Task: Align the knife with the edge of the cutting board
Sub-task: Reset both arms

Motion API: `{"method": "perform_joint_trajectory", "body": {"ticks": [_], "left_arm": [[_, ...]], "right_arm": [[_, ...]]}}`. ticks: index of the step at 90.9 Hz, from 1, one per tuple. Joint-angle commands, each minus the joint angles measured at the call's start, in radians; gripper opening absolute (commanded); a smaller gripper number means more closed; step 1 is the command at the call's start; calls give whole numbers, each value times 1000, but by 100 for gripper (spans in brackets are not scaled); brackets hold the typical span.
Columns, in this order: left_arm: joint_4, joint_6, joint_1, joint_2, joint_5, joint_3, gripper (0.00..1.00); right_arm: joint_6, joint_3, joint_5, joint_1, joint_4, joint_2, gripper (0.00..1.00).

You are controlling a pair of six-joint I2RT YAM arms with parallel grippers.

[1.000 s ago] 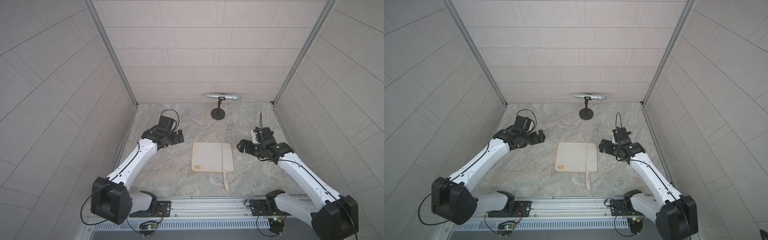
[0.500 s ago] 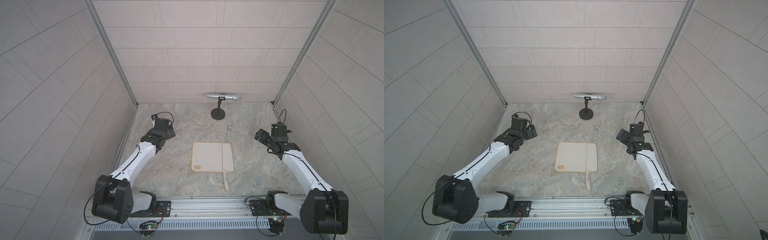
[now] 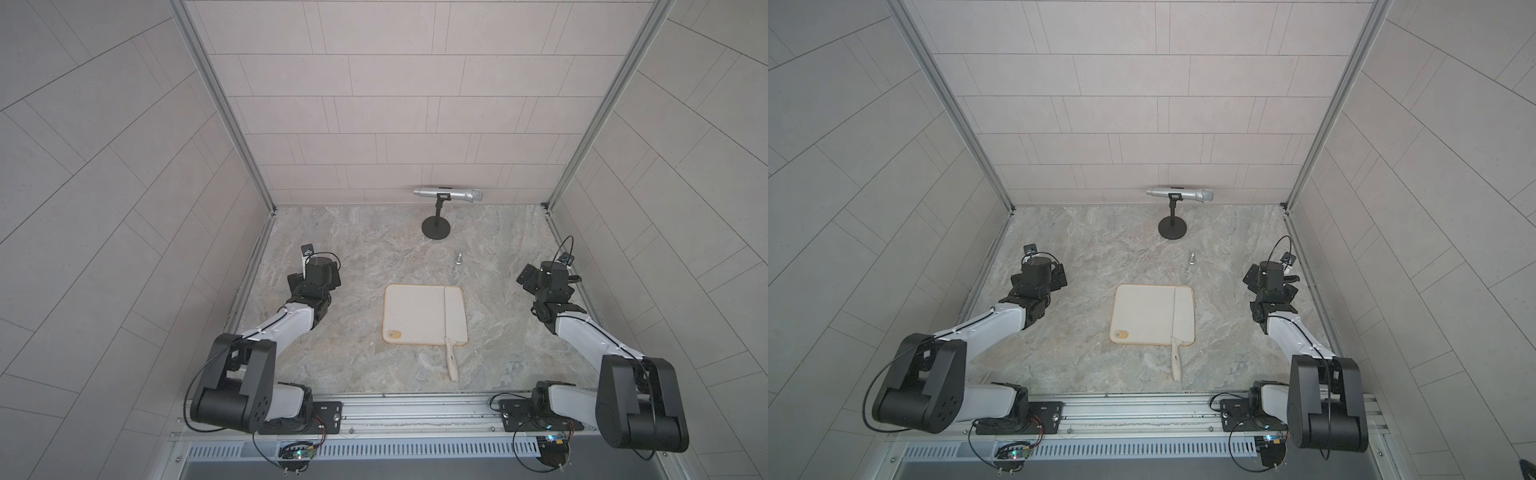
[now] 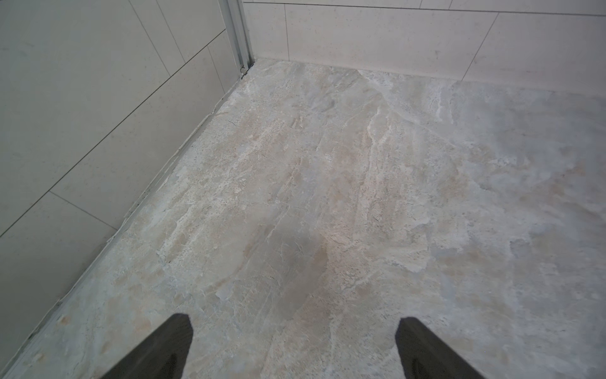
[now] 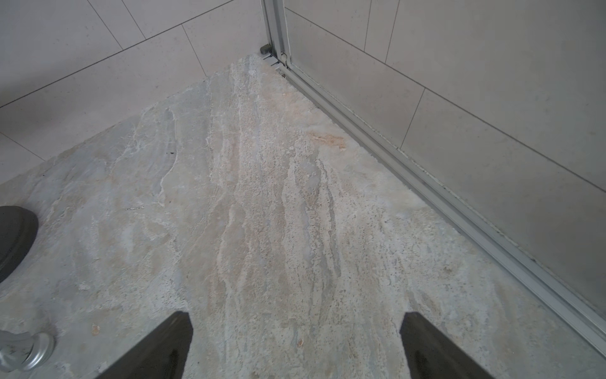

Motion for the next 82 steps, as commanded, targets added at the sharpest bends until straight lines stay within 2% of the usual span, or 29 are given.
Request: {"method": "perform_joint_trajectory", "body": {"ticks": [1, 15, 21, 30, 37, 48, 57, 67, 82], "left_arm": [[206, 88, 13, 37, 75, -37, 100], [349, 92, 52, 63, 199, -84, 100], [414, 75, 69, 84, 201, -108, 100], [485, 48, 103, 128, 246, -134, 100], [546, 59, 106, 166, 282, -146, 100], [499, 87, 105, 169, 330, -117, 100], [496, 86, 105, 171, 327, -117, 100], [487, 86, 104, 167, 328, -115, 100], [484, 86, 104, 166, 329, -115, 100]], "right_arm": [[-53, -7, 20, -7, 123, 33, 100], [-89, -86, -3, -8, 341, 99, 100], [-171, -110, -82, -7, 435, 107, 100], [-211, -159, -127, -6, 615, 162, 100], [-239, -144, -186, -1, 604, 171, 100], [-291, -152, -248, 23, 647, 212, 100], [-343, -214, -273, 48, 909, 314, 100], [-323, -137, -237, 50, 697, 277, 100], [-326, -138, -232, 52, 703, 282, 100]]}}
